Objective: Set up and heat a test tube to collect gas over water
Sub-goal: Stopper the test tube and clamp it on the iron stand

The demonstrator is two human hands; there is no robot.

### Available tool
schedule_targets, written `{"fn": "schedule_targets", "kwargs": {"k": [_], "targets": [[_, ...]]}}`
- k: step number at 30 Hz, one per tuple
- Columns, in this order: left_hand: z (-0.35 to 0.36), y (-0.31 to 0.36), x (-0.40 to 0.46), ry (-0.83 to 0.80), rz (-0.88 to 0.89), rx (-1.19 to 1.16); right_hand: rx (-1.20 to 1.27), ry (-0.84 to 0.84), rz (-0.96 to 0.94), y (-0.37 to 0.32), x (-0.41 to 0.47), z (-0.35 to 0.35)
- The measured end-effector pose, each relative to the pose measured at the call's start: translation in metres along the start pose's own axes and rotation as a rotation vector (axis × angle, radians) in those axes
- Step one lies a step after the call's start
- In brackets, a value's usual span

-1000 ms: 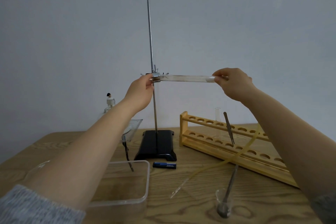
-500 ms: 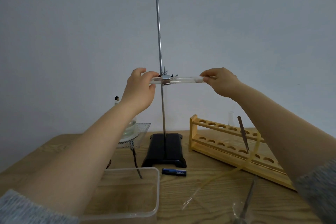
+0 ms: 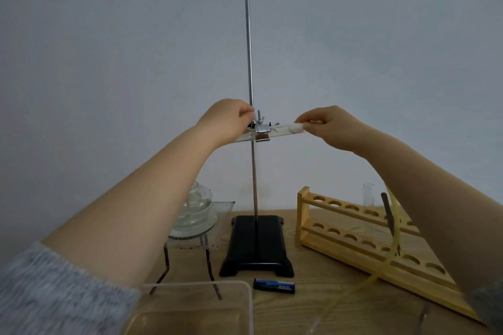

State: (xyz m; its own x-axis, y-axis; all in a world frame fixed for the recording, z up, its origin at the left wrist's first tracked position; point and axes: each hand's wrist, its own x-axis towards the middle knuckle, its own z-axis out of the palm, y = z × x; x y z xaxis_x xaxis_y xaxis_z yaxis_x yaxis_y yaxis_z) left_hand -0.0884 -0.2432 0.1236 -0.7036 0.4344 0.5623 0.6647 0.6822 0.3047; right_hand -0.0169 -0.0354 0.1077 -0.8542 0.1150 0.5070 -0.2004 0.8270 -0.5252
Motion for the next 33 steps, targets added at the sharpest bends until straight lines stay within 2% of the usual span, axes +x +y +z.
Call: {"fn": "schedule_targets", "kwargs": {"k": [6, 10, 13, 17, 25, 31, 33], "targets": [[-0.004, 0.013, 0.019, -0.115, 0.005, 0.022, 0.034, -0.063, 0.002, -0.001, 0.0, -0.004], [-0.01, 0.019, 0.023, -0.27, -0.134, 0.05, 0.024, -0.071, -0.002, -0.001, -0.001, -0.003], [-0.01, 0.02, 0.023, -0.488, -0.301, -0.131, 0.036, -0.066, -0.004, 0.0, 0.0, -0.002], [-0.014, 0.018, 0.025, -0.584, -0.367, -0.234, 0.0, -0.063, 0.0, 0.001, 0.002, -0.003], [-0.012, 0.019, 0.022, -0.546, -0.358, -0.247, -0.038, -0.074, -0.018, -0.011, 0.004, -0.006], [-0.014, 0.024, 0.015, -0.483, -0.367, -0.373, -0.077, 0.079, -0.116, -0.044, 0.019, 0.006], [-0.014, 0.023, 0.015, -0.482, -0.368, -0.361, -0.098, 0.053, -0.132, -0.055, 0.028, 0.011]]}}
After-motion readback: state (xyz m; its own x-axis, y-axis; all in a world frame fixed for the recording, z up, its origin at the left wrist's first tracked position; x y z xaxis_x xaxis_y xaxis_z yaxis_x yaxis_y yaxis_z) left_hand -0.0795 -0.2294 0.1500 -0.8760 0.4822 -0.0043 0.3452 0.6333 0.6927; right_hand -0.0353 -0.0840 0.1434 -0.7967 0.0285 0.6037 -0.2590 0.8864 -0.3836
